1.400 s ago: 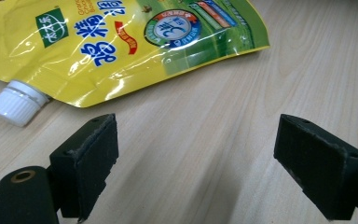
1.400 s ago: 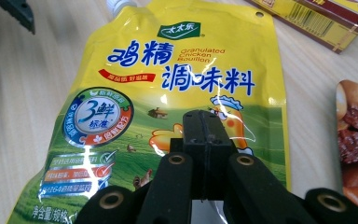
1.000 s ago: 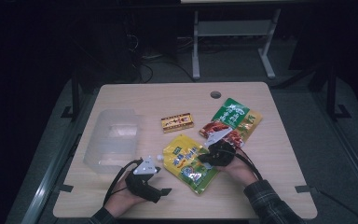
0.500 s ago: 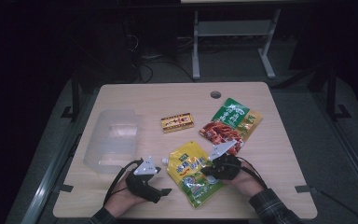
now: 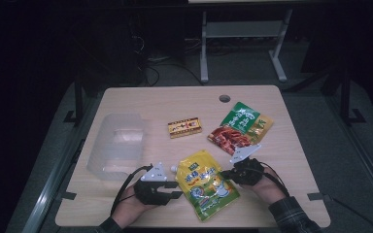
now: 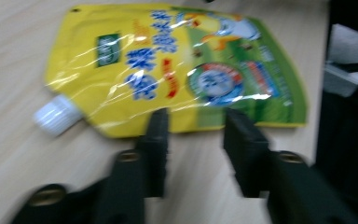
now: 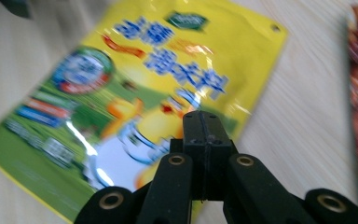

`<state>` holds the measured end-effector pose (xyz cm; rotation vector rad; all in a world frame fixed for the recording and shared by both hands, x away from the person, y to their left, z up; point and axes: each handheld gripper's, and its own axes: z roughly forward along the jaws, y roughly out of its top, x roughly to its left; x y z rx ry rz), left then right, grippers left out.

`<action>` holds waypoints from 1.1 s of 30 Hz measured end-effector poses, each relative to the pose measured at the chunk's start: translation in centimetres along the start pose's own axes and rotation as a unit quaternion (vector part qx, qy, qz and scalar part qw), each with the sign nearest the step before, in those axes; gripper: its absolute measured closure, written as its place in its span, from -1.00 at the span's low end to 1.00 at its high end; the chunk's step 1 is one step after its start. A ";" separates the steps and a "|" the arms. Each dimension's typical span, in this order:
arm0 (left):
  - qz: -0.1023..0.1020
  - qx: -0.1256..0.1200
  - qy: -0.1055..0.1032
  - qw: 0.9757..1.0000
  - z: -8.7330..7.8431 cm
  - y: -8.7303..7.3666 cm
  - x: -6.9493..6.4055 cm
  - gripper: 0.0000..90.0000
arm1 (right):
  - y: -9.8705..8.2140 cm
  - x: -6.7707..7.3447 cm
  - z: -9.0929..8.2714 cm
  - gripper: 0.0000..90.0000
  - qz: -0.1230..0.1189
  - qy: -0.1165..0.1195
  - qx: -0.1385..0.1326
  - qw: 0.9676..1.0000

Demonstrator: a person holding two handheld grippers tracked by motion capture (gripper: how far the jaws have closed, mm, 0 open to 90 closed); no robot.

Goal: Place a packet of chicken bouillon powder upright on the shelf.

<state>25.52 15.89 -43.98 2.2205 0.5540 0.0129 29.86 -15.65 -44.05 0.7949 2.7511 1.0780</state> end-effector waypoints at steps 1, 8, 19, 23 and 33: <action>0.000 0.003 -0.005 1.000 0.3 0.2 -0.2 0.60 | -0.2 -0.3 0.0 1.00 0.002 -0.008 0.008 1.000; 0.015 0.021 -0.027 0.999 2.4 1.4 -1.9 0.99 | -1.1 -1.1 -0.4 1.00 0.013 -0.020 0.020 1.000; 0.021 0.043 -0.030 0.998 4.1 1.4 -2.3 0.99 | -2.0 -1.0 0.1 1.00 0.004 0.009 0.034 0.999; 0.014 0.048 -0.025 0.998 3.9 1.2 -2.0 0.99 | -2.4 -0.8 0.3 1.00 0.005 0.019 0.042 0.999; 0.001 0.054 -0.014 0.998 3.0 0.8 -0.8 0.99 | -2.7 0.3 0.2 1.00 -0.009 0.035 0.043 0.998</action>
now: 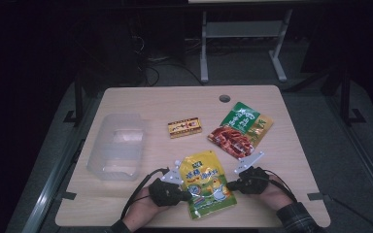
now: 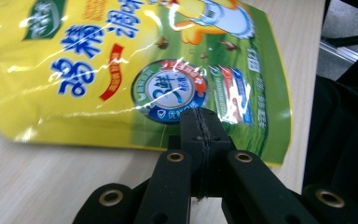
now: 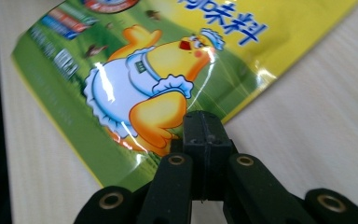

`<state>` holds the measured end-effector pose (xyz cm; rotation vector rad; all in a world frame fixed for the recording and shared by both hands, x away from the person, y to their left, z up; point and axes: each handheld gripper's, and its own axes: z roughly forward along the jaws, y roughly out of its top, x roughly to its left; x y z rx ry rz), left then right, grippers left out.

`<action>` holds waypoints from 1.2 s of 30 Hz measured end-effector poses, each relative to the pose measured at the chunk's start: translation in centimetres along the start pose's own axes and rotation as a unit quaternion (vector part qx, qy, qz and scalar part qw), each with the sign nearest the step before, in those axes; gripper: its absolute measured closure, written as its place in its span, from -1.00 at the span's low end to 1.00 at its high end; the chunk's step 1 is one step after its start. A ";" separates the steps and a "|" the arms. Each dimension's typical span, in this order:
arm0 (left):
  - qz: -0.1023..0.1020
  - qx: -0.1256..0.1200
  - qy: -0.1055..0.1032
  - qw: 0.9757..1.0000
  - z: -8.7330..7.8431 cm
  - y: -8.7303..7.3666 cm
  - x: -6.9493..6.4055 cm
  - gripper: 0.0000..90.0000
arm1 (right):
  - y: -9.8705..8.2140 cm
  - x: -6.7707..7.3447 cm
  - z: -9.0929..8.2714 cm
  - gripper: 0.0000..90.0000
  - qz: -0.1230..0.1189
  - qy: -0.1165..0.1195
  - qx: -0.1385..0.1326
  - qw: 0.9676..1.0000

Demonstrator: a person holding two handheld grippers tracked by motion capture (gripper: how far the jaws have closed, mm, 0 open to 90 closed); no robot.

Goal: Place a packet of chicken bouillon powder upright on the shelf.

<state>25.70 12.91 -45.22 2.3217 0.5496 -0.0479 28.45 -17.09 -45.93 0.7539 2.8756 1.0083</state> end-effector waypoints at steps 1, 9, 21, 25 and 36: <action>-0.004 0.000 0.002 1.000 -0.2 -0.1 0.2 0.99 | 0.0 0.2 0.1 1.00 -0.002 0.006 -0.002 1.000; -0.016 -0.003 0.016 1.000 -1.1 -0.4 1.4 0.99 | 0.6 1.8 0.5 1.00 -0.041 0.029 -0.007 0.999; -0.024 -0.003 0.055 0.998 -1.7 -0.2 3.0 0.99 | 2.0 3.7 1.9 1.00 -0.069 0.073 -0.019 0.995; -0.027 -0.005 0.074 0.997 -1.6 0.1 3.5 0.99 | 2.6 4.8 2.8 1.00 -0.086 0.095 -0.020 0.992; -0.031 -0.010 0.091 0.995 -0.8 1.5 4.4 0.99 | 3.7 6.3 4.0 1.00 -0.112 0.113 -0.024 0.987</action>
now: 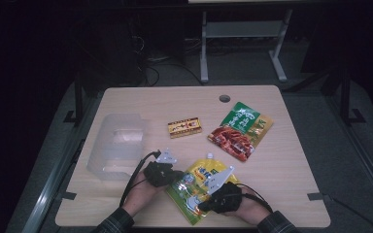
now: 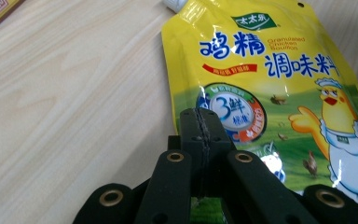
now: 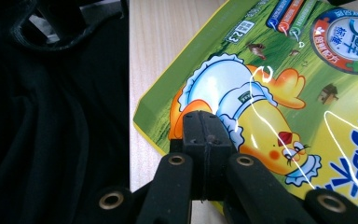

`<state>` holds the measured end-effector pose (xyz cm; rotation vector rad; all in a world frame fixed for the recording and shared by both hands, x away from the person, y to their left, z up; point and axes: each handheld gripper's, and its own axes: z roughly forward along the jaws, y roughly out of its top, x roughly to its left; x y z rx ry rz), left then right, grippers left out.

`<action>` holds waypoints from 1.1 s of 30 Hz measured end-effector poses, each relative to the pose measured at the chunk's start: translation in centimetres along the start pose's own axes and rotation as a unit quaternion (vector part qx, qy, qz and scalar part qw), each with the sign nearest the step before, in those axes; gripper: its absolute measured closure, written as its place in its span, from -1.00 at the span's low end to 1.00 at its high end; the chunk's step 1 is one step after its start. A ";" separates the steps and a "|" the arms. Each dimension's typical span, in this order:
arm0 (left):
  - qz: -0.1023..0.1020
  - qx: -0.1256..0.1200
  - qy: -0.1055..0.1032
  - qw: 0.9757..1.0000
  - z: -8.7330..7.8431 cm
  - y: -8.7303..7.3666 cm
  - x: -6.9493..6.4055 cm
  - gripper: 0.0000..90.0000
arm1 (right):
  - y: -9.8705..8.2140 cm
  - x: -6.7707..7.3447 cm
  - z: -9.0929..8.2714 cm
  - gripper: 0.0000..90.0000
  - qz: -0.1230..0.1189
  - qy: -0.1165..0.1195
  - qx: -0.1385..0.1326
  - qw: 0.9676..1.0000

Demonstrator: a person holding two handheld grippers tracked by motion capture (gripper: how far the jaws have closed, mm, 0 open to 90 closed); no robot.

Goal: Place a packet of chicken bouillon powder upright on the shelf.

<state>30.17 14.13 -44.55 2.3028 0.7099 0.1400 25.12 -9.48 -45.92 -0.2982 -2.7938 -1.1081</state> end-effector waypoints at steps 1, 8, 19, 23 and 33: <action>-0.005 -0.005 -0.001 1.000 0.1 0.1 -0.1 0.94 | -0.1 0.0 -0.1 1.00 0.004 0.002 -0.004 1.000; -0.007 -0.012 -0.026 1.000 -0.3 1.3 0.5 0.30 | -1.4 -0.6 -2.3 1.00 0.030 -0.036 -0.018 0.999; -0.020 0.027 -0.083 0.996 2.9 2.7 1.5 -0.43 | -2.8 -0.4 -3.2 1.00 0.039 -0.068 -0.004 0.997; -0.023 0.041 -0.093 0.995 3.8 2.7 1.6 -0.46 | -2.9 -0.5 -2.9 1.00 0.037 -0.068 0.003 0.997; -0.003 0.054 -0.109 0.993 4.3 3.1 0.6 -0.50 | -2.8 -0.5 -2.4 1.00 0.025 -0.084 0.023 0.996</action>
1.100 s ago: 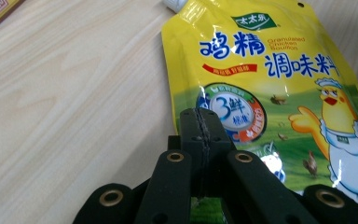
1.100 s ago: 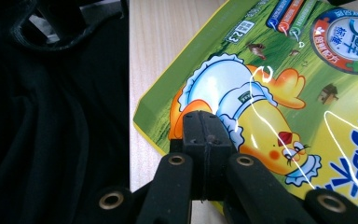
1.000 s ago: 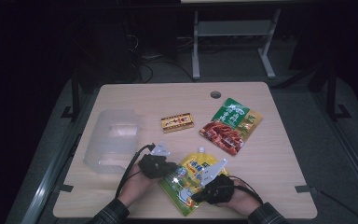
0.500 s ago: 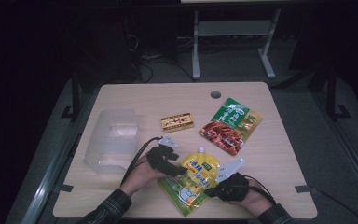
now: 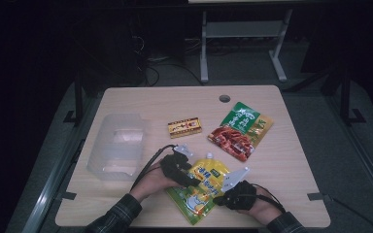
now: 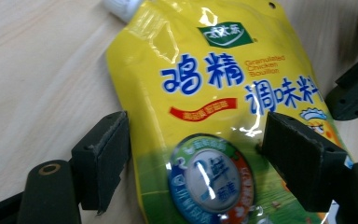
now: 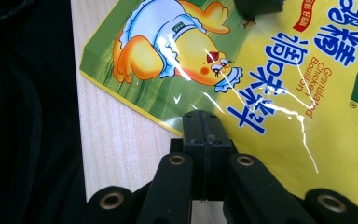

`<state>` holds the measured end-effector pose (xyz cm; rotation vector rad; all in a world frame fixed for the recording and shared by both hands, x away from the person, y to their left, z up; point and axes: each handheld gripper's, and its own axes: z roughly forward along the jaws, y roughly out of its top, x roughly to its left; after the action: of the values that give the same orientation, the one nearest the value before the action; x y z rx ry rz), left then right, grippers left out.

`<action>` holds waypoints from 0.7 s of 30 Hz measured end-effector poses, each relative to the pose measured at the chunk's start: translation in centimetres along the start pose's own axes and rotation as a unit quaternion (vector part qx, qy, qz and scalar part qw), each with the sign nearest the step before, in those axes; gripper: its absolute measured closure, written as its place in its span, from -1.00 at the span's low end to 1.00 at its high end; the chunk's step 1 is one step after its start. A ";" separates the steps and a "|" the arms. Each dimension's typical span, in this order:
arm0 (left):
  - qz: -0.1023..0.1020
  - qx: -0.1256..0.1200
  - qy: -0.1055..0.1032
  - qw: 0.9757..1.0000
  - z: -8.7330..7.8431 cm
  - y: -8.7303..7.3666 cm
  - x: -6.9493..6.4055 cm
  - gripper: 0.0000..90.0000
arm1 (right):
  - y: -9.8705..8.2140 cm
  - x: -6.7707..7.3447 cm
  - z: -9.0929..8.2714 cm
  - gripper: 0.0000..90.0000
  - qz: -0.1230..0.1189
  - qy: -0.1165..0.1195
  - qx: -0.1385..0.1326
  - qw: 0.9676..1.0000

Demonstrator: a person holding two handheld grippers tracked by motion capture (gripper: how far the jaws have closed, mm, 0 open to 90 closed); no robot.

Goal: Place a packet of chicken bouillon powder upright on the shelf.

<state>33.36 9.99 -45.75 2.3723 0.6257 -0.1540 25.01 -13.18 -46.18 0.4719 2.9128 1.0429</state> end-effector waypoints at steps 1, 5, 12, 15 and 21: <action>0.002 0.001 -0.002 1.000 0.1 0.1 -0.2 -0.49 | 0.0 0.0 0.0 1.00 0.000 -0.001 0.000 1.000; -0.005 -0.004 -0.016 1.000 0.2 0.1 -0.3 -0.33 | 0.1 0.1 0.1 1.00 0.001 0.003 0.000 1.000; -0.028 -0.010 -0.052 0.998 0.2 -0.1 0.2 0.08 | 0.3 0.2 0.2 1.00 -0.002 0.005 0.002 1.000; -0.029 -0.009 -0.060 0.998 0.1 -0.2 0.4 0.31 | 0.3 0.2 0.2 1.00 -0.003 0.006 0.000 1.000; -0.017 -0.020 -0.056 0.998 -0.1 -0.2 0.2 0.72 | 0.2 0.0 0.2 1.00 -0.007 0.007 -0.001 1.000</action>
<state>33.45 10.26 -45.80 2.2978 0.6105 -0.2847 25.07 -12.85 -46.22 0.4467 2.9229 1.0502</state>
